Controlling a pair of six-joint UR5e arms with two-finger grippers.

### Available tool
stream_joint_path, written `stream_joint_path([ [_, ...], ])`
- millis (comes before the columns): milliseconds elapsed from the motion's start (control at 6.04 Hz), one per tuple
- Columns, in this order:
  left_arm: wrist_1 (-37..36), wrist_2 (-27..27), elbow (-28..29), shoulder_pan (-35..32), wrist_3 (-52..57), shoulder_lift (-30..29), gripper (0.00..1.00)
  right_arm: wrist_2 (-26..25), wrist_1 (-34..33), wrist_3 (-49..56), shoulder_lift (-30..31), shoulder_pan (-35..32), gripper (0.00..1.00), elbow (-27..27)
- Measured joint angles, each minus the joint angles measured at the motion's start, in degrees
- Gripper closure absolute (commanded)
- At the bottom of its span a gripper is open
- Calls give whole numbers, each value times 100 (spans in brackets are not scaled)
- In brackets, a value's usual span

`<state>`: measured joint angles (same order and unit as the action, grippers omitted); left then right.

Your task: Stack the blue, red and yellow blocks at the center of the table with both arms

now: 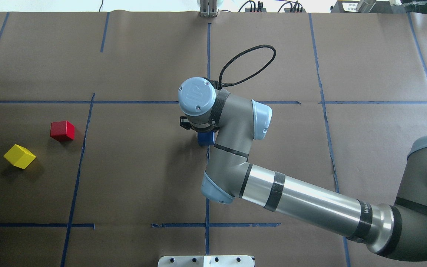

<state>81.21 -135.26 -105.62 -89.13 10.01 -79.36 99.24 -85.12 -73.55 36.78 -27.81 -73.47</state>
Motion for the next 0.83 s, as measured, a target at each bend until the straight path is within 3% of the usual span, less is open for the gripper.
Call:
stream_joint_path([
  [497, 0, 0, -2, 1, -1, 0, 0, 137, 13, 41, -15, -158, 1, -89],
  [828, 2, 3, -2, 18, 9, 0, 0, 889, -58, 395, 37, -869, 1, -354],
])
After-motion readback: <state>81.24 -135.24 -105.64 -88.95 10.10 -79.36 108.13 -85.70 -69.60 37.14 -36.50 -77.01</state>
